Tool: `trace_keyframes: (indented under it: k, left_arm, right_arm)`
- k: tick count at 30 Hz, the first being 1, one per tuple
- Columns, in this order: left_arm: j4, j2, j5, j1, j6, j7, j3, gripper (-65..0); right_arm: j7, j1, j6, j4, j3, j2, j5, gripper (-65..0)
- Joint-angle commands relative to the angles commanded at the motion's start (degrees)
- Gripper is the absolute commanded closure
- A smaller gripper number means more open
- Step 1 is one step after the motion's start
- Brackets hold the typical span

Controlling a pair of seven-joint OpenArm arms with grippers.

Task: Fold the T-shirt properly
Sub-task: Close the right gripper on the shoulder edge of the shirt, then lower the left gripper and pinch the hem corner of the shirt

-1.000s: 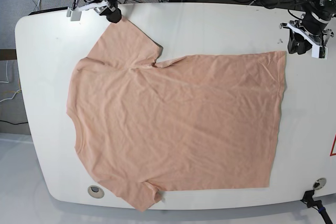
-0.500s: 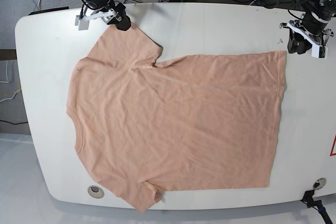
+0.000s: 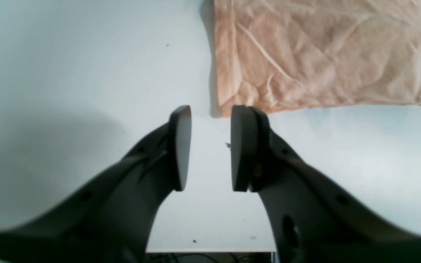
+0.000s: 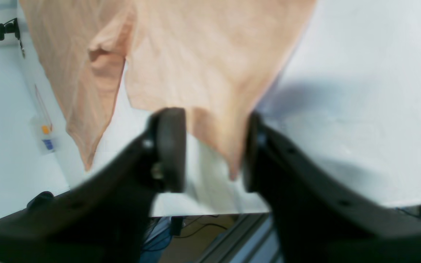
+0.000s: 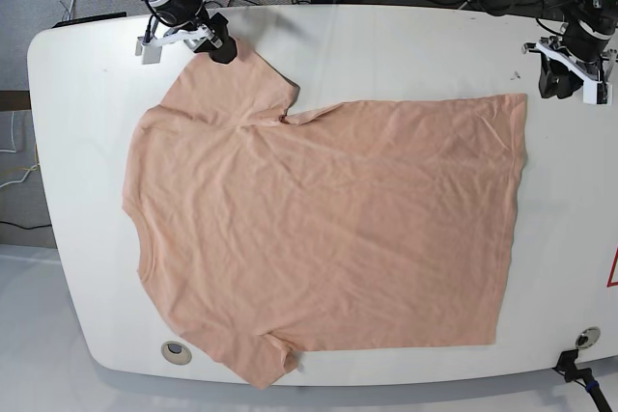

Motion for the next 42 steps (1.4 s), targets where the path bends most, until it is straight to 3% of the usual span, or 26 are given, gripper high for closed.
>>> trace_keyframes:
  k: [4, 9, 12, 13, 16, 18, 20, 31, 39, 42]
  left_arm:
    - [-1.2, 0.7, -2.0, -1.4, 0.0, 0.1, -0.4, -17.8]
    - [-6.7, 0.4, -12.0, -3.7, 0.0, 3.9, -1.8, -17.8]
    - [-9.3, 0.3, -14.2, -6.4, -0.5, 9.1, -2.9, -17.9]
    - [-9.9, 0.4, -14.6, -7.3, -1.9, 10.2, -3.2, -18.1]
    - [-11.6, 0.5, -14.7, -9.8, -5.7, 12.9, -3.1, -27.3]
    - [-12.5, 0.5, -14.5, -11.5, -5.9, 15.5, -3.3, -34.4]
    - [-13.8, 0.5, -14.6, -12.6, -5.9, 17.1, -3.3, -37.0]
    - [-24.0, 0.5, -14.3, -15.1, -5.9, 17.5, -2.9, -37.1]
    - [-25.1, 0.8, -14.3, -15.2, -5.9, 17.4, 1.2, -37.0]
    - [-25.1, 2.3, -14.3, -15.2, -5.7, 17.4, 1.5, -37.0]
  right_arm:
    - [0.0, 0.0, 0.00, 0.0, 0.0, 0.4, 0.0, -0.4]
    - [0.0, 0.0, 0.00, 0.0, 0.0, 0.4, 0.0, 0.0]
    - [0.0, 0.0, 0.09, 0.0, 0.0, 0.4, 0.0, 0.0]
    - [0.0, 0.0, 0.09, 0.0, 0.0, 0.4, 0.0, 0.0]
    - [0.0, 0.5, 0.09, -0.2, 0.0, 0.4, 0.0, 0.0]
    - [0.0, 0.5, 0.09, -0.2, 0.0, 0.4, 0.0, 0.0]
    - [-0.3, 0.6, 0.09, -0.2, 0.0, 0.4, 0.0, 0.0]
    - [-1.2, 1.4, 0.09, -0.2, 0.0, 0.4, 0.0, 0.0]
    - [-1.2, 1.4, 0.09, -0.2, 0.0, 0.4, 0.0, 0.0]
    - [-1.2, 1.4, 0.09, -0.2, 0.0, 0.4, 0.0, 0.0]
